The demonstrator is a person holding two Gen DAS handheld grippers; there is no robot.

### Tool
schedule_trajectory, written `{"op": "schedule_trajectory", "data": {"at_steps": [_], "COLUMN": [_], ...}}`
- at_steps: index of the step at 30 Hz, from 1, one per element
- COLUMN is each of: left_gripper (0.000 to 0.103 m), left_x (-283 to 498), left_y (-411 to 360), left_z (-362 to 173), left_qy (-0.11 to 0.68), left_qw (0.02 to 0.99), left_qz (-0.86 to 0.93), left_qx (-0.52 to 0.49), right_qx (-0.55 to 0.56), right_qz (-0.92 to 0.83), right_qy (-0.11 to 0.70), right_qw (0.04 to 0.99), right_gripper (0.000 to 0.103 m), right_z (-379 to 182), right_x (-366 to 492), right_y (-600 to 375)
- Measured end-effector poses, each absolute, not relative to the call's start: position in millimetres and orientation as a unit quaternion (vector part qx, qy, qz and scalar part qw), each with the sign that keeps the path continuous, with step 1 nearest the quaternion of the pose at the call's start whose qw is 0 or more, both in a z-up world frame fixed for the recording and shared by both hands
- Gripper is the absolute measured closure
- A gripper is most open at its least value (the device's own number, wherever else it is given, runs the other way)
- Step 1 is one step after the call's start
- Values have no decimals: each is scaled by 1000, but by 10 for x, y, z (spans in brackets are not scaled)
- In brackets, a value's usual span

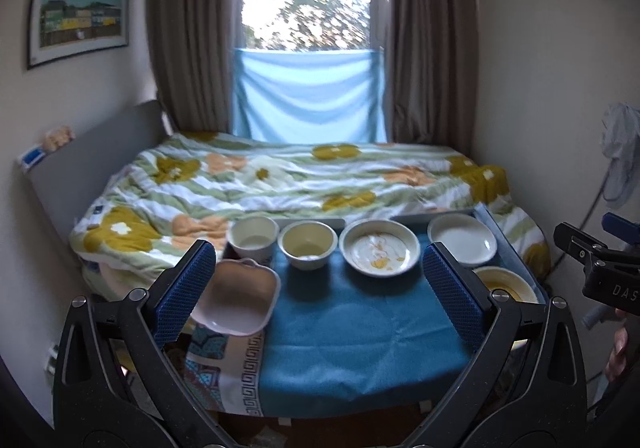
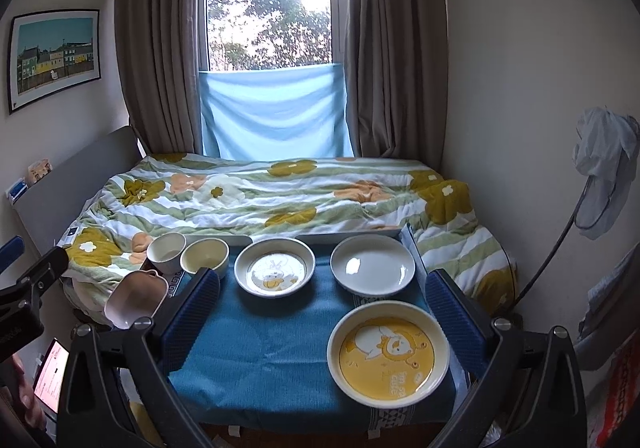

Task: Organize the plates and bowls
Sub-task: 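Reach down and grasp the rim of the large yellow duck-print plate with the right gripper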

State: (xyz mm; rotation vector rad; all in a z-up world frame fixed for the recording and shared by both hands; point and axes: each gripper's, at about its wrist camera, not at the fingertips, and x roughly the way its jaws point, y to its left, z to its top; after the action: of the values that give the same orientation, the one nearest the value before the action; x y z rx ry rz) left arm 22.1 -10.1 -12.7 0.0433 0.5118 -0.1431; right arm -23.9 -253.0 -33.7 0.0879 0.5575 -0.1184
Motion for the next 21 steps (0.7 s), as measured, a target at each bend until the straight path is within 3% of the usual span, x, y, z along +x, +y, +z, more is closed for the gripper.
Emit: {"op": "schedule_trajectory", "data": {"at_steps": [6,21], "left_gripper": [0,1], "left_x": [461,1164], "left_y": [-469,-1954], "left_z": [-559,-2188], "left_qy": [318,503], "left_qw": [936,836], "left_qz": [-151,-220], "left_qx": [30,-3], "right_qx": [97,213], "right_qz": [-59,16], "right_qy": [315,446], "right_qw": [942,869], "right_gripper": [0,4], "right_z": [-679,-2369], "right_x": [-362,-31], "right_y": [-2781,-4305]}}
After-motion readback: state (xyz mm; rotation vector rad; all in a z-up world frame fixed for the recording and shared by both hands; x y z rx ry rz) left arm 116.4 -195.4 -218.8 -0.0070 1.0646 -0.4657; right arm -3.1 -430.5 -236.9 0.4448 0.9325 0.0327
